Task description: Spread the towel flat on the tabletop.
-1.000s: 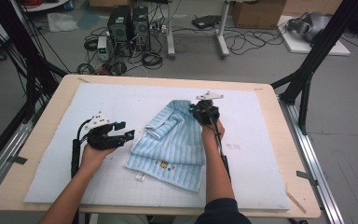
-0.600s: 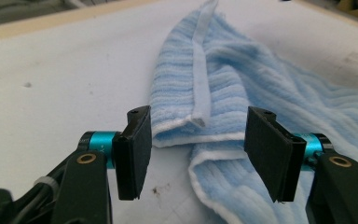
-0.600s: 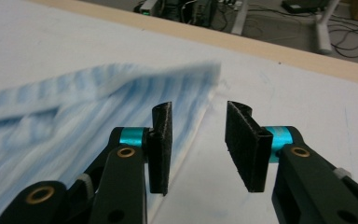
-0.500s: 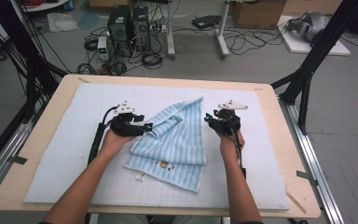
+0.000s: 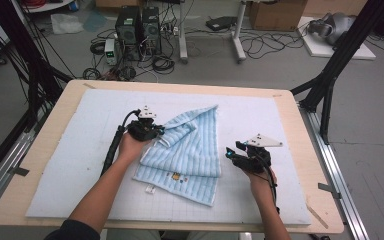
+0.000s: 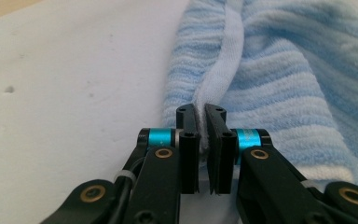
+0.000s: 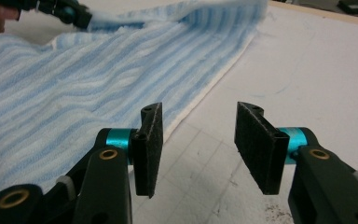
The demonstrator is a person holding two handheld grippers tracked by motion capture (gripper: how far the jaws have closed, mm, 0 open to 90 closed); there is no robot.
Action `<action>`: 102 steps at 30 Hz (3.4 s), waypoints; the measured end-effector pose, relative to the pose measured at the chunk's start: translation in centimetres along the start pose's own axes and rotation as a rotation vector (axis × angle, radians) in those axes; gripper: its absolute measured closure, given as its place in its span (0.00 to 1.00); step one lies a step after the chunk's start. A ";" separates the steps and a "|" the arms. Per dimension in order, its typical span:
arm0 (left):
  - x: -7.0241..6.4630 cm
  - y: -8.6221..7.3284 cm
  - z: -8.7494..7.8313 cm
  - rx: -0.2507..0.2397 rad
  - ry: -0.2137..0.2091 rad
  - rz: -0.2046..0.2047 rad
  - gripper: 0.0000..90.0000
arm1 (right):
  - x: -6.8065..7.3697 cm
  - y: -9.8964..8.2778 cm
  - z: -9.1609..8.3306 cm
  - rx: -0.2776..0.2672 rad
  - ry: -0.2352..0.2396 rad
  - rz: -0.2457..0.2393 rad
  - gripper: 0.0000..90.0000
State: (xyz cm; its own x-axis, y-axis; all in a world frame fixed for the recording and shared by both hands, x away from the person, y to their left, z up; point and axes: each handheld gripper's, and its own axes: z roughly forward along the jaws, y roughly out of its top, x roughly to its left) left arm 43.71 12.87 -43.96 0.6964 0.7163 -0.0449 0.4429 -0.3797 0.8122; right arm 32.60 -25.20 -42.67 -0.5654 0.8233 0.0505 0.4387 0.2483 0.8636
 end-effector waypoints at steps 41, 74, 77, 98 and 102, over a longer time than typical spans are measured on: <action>0.7 -2.6 -5.4 -0.129 -0.088 -0.134 0.45 | 1.9 1.1 3.6 0.047 0.099 -0.003 0.55; 3.1 -2.1 -2.5 -0.110 0.115 -0.122 0.98 | -0.1 4.7 11.0 0.072 -0.077 0.008 0.95; 3.2 -2.3 -2.5 -0.111 0.113 -0.134 0.96 | 0.0 4.7 11.2 0.063 -0.082 0.028 0.93; -0.5 -5.4 -9.0 -0.153 -0.026 -0.120 0.47 | 2.1 2.0 2.7 0.024 0.035 -0.047 0.55; -1.8 -6.2 -9.4 -0.119 -0.064 -0.089 0.47 | 3.0 0.6 1.6 0.062 0.077 -0.057 0.52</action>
State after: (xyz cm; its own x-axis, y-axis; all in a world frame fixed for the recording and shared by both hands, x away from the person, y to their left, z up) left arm 34.38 19.46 -43.44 0.6936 0.7038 -0.1534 0.4372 -0.2421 0.8662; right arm 32.29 -21.81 -42.76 -0.6416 0.7659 0.0426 0.4453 0.3267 0.8337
